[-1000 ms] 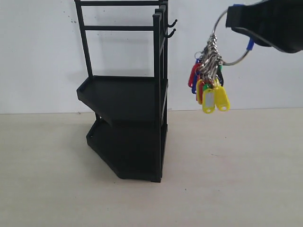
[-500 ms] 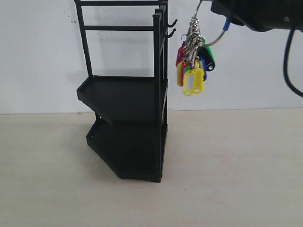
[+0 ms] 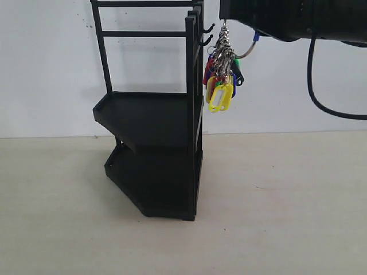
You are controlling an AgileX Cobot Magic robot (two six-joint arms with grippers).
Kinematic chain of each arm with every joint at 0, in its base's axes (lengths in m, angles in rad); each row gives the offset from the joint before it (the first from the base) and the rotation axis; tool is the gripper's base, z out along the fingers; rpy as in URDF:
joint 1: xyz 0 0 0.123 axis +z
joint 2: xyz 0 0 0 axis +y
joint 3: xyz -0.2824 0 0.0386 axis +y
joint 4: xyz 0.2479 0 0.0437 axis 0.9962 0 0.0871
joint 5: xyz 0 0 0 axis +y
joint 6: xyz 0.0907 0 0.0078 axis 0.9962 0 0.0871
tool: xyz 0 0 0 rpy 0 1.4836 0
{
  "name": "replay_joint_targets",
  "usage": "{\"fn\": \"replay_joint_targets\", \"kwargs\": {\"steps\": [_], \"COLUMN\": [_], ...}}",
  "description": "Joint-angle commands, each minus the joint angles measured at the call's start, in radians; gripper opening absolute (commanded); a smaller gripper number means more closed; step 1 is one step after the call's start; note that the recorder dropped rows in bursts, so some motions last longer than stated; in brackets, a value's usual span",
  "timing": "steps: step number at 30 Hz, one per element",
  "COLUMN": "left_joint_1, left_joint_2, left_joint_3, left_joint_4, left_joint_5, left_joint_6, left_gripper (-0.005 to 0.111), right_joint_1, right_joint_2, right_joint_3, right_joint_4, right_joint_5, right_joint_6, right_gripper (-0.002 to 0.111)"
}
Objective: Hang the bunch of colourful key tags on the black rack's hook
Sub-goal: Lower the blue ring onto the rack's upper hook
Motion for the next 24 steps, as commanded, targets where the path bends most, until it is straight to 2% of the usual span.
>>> {"fn": "replay_joint_targets", "kwargs": {"steps": [1,4,7,9,11,14,24], "left_joint_1": [-0.001,-0.001,-0.001,-0.001,-0.001,-0.001,-0.001], "left_joint_2": [-0.002,-0.002,-0.002,-0.002,-0.002,-0.002,-0.002], "left_joint_3": [-0.001,-0.001,-0.001,-0.001,-0.001,-0.001,-0.001], "left_joint_4": [0.003,0.003,0.003,0.003,0.003,0.003,0.003], "left_joint_5": [-0.004,-0.004,-0.004,-0.004,-0.004,-0.004,-0.004], "left_joint_6": [0.003,0.003,0.003,0.003,0.003,0.003,0.003], "left_gripper": [0.004,0.004,0.004,0.004,0.004,0.004,0.004], "right_joint_1": [0.0,0.0,0.0,0.0,0.0,0.0,0.0], "right_joint_2": [0.021,0.027,0.03,0.03,0.03,0.03,0.036], "right_joint_3": [-0.009,-0.009,-0.009,-0.009,-0.009,-0.009,-0.009], "right_joint_4": [0.003,0.003,0.005,0.005,0.001,0.001,0.005], "right_joint_5": [-0.054,-0.086,-0.083,-0.069,-0.044,0.045,0.066], "right_joint_6": [-0.074,-0.116,-0.26,-0.261,-0.3,-0.467,-0.371], "right_gripper": [0.0,0.0,0.0,0.0,0.0,0.0,0.0]}}
